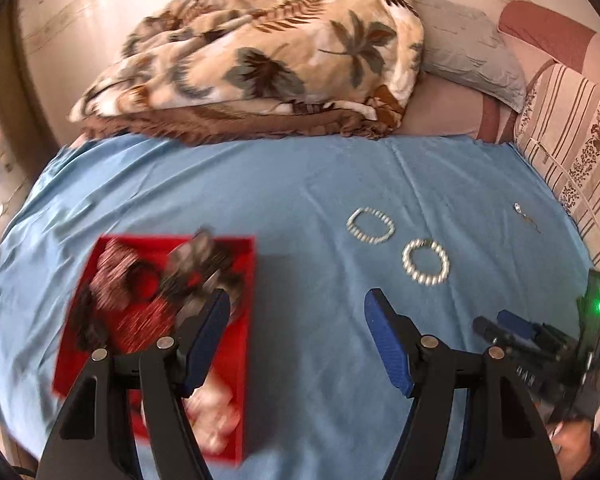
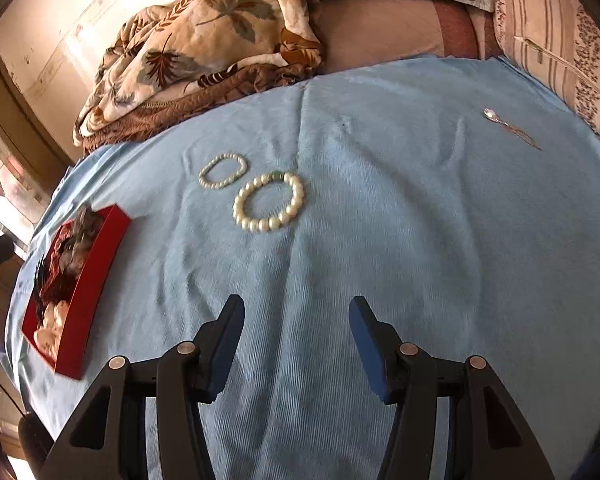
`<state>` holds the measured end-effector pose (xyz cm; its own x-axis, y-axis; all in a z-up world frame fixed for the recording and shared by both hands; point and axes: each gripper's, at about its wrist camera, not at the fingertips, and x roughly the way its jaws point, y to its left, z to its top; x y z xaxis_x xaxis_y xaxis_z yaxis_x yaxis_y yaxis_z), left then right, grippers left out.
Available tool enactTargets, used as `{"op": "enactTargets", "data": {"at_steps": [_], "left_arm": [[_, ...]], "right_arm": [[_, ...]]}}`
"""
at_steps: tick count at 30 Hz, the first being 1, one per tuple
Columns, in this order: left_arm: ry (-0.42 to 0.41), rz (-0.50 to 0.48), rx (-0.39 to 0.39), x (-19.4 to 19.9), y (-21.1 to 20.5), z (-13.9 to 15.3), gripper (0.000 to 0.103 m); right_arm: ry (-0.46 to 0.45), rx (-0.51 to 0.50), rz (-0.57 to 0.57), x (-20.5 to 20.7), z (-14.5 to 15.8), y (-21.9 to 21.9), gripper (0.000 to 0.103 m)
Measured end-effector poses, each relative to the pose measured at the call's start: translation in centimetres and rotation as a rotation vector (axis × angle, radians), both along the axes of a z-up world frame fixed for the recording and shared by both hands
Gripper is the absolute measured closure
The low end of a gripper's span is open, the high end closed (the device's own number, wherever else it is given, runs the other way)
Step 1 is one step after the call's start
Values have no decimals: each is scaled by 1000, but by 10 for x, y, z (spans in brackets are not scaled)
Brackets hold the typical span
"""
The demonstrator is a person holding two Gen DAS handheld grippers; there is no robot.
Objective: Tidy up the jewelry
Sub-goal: 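Lift both open grippers away from the tray toward the pearl bracelets, then grasp the small pearl bracelet with the left gripper while the right grasps the large pearl bracelet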
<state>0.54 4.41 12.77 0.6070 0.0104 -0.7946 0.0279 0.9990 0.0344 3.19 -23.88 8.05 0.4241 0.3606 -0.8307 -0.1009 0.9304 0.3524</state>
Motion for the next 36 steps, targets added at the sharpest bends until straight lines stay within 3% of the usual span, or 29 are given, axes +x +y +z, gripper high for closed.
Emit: {"op": "enactTargets", "data": {"at_steps": [7,10,13,22,32,34,35,36], "left_arm": [[62,-86,22,93,-35,-55,35],[97,-97,20,125,-42,-78,44],[103,-115,32,145,-47,-94,44],[144,-171,54,181,-54,-125,48],[94,-142,35,179,-55,-131,46],[96,-131,36,178,-56,-131,47],[103,-128,31,177,-56,-130,54],[110,-134,25,176,-58,-129,60]], "right_arm": [[-18,14,17,45,-17,10,44],[-17,15,19,61,-25,11,44],[-11,10,26,73,-32,13,44],[-60,-85,87,92,-38,35,44],[-78,-184,137,99,-46,55,45],[-83,-191,137,98,-45,56,56],[-87,-194,135,97,-45,55,60],[-91,-196,134,97,-44,55,73]]}}
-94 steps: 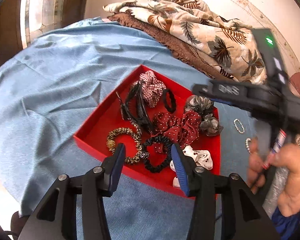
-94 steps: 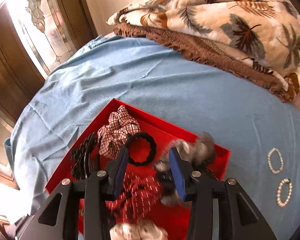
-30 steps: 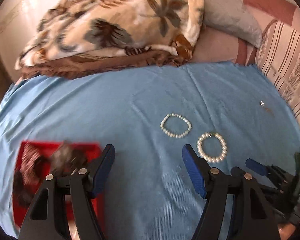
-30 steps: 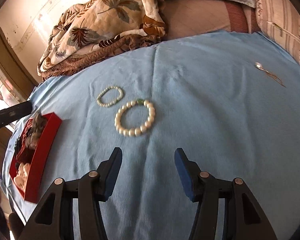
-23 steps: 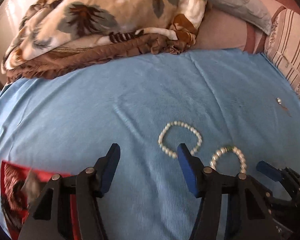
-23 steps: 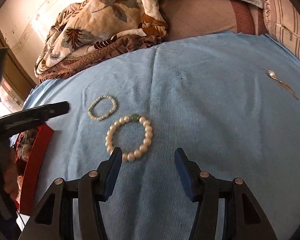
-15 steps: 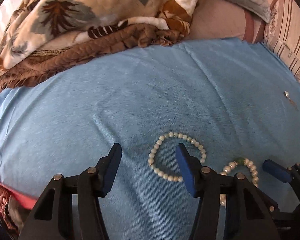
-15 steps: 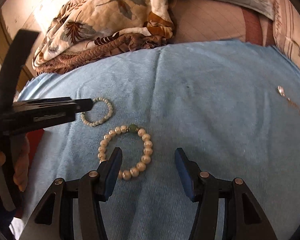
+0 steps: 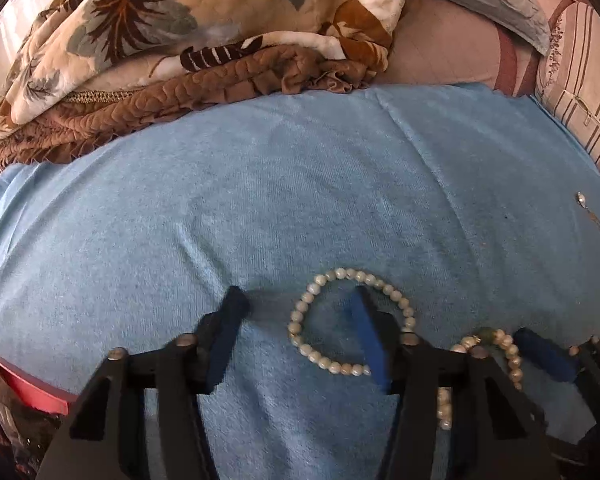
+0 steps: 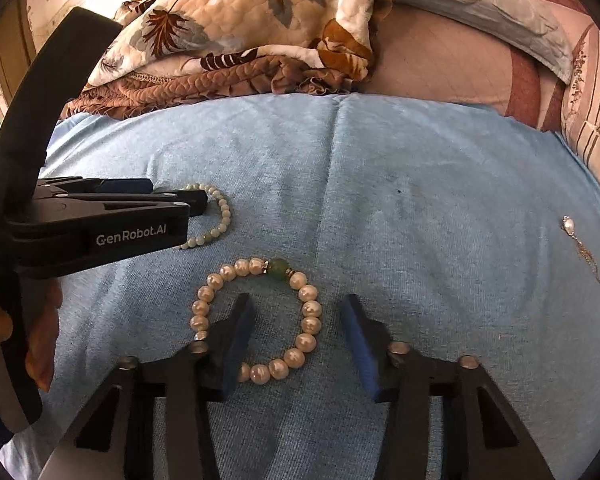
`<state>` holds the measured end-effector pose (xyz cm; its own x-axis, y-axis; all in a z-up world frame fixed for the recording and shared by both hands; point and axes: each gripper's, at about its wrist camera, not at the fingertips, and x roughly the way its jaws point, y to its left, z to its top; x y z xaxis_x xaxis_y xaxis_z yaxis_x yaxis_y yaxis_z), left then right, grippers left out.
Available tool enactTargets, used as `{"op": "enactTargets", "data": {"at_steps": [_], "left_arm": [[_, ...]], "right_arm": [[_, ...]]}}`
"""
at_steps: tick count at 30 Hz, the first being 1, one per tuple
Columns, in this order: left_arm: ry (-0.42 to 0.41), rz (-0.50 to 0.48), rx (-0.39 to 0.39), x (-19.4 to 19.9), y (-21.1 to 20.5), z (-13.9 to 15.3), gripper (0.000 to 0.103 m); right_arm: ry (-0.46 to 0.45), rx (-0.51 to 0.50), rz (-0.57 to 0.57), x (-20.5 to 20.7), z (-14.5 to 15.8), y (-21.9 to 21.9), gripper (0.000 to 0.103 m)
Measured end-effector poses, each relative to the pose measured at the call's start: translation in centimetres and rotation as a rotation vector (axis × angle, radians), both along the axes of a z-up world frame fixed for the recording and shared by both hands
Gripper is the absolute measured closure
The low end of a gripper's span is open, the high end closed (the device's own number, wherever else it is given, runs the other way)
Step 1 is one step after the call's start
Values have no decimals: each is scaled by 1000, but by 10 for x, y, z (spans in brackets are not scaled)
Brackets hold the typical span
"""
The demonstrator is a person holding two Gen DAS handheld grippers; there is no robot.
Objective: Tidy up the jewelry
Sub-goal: 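Grasp the small pearl bracelet with the left gripper while the right grasps the large pearl bracelet, then carry both pearl bracelets into the red tray and open both grippers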
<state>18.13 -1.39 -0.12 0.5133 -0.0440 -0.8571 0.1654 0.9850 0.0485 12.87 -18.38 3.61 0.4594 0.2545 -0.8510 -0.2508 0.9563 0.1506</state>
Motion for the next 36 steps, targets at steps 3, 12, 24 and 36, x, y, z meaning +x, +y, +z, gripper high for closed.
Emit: {"op": "enactTargets", "data": {"at_steps": [3,12,24,36], "left_arm": [[25,-46,11,-6,-11,3,95],[35,-71,-36,-48,-15,36,98],[-77,-86,-136,-156,-2,114,98],[-184,-42,-124,-256,36,151,98]], "right_arm": [[-14,-6,-4,-1,2,-1,92],[-15,120,-75,-15,19,-19,92],[-21,278,-186,-89,53,-35,92],[-47,267,-151,-151,90,-36,92]]}}
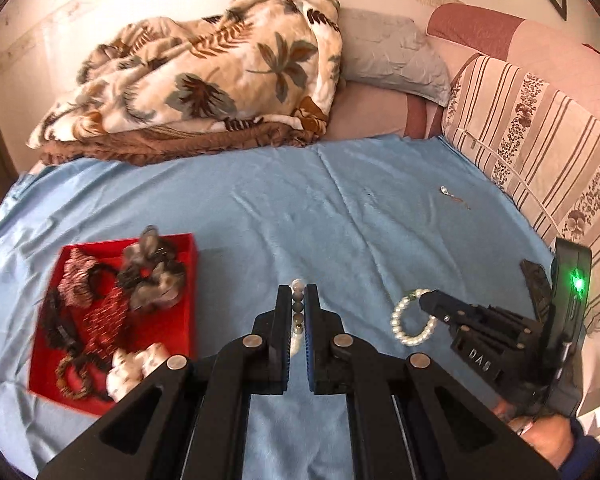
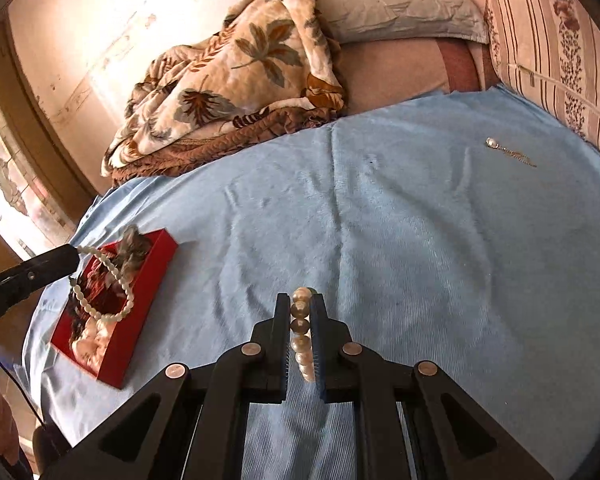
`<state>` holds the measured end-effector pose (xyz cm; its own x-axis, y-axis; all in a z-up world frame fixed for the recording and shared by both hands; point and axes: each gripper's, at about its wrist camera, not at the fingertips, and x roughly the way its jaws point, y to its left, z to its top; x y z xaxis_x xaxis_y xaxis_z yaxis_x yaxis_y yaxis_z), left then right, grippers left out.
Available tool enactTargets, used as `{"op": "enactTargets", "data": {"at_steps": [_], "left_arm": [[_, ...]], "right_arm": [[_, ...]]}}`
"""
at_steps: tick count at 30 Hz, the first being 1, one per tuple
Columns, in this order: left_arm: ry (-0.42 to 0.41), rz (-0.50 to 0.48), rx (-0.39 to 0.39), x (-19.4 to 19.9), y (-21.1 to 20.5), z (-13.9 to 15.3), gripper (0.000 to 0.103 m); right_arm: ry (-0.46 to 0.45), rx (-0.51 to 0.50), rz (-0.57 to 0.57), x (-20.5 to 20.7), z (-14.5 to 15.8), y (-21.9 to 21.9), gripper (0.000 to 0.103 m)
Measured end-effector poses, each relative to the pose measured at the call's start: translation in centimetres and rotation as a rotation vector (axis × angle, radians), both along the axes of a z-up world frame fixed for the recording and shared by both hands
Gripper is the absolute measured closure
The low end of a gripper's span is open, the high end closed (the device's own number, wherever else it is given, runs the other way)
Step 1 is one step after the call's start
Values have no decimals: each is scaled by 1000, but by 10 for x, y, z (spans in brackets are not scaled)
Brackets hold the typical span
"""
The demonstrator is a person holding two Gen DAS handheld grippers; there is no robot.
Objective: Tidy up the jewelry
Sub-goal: 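Carry both pearl bracelets into the red tray and open both grippers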
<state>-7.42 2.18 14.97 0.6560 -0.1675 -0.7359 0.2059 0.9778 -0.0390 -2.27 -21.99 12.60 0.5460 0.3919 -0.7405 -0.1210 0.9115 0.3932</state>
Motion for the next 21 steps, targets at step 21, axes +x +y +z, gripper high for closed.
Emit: {"op": "enactTargets", "data": {"at_steps": [21], "left_arm": [[-48,290,-55,-61,131,23,97]], "right_arm": [[-67,-26,158,-41,55,56,92]]}}
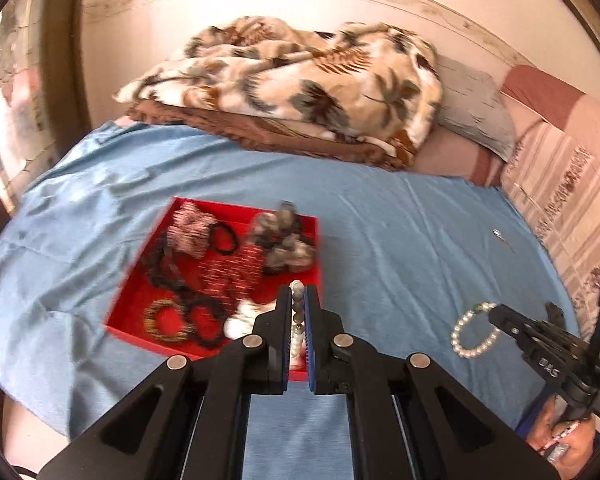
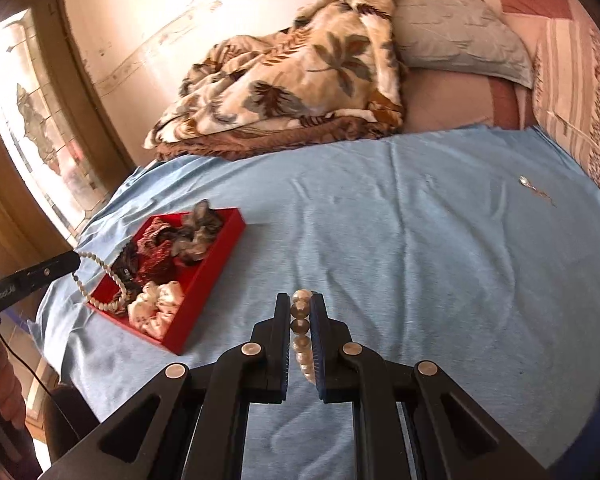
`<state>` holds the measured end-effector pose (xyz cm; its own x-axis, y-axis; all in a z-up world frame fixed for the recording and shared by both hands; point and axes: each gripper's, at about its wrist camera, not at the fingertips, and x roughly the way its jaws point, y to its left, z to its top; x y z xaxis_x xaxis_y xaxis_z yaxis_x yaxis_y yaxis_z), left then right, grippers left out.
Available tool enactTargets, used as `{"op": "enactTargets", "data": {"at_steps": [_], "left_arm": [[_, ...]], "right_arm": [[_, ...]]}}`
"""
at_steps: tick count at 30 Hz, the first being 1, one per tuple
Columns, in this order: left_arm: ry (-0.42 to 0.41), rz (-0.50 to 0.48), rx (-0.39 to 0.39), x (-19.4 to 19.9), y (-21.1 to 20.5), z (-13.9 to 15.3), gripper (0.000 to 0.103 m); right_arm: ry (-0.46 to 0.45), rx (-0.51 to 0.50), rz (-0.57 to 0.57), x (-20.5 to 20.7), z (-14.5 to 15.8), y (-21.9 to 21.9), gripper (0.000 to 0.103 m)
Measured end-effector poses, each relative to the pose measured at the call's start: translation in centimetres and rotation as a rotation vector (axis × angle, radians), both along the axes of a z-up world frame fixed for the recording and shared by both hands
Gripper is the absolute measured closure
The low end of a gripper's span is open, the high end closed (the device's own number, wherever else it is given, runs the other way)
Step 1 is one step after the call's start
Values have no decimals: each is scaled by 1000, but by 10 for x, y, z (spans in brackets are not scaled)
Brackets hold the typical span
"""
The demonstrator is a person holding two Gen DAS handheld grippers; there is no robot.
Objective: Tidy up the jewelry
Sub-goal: 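Carry both pearl bracelets into the red tray and open both grippers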
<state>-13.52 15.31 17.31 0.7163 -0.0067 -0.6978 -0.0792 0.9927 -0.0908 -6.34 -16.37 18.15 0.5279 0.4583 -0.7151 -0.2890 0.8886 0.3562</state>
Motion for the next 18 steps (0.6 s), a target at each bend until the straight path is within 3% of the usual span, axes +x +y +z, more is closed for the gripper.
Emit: {"op": "enactTargets", "data": {"at_steps": [10,18], "left_arm": [[-34,152,-29,-18,75,10,97],[-15,165,-102,-20,96,-4,97]], "right_arm": [[-24,-24,119,-7,17,50,92],[-21,-25,190,-4,24,88,92]]}}
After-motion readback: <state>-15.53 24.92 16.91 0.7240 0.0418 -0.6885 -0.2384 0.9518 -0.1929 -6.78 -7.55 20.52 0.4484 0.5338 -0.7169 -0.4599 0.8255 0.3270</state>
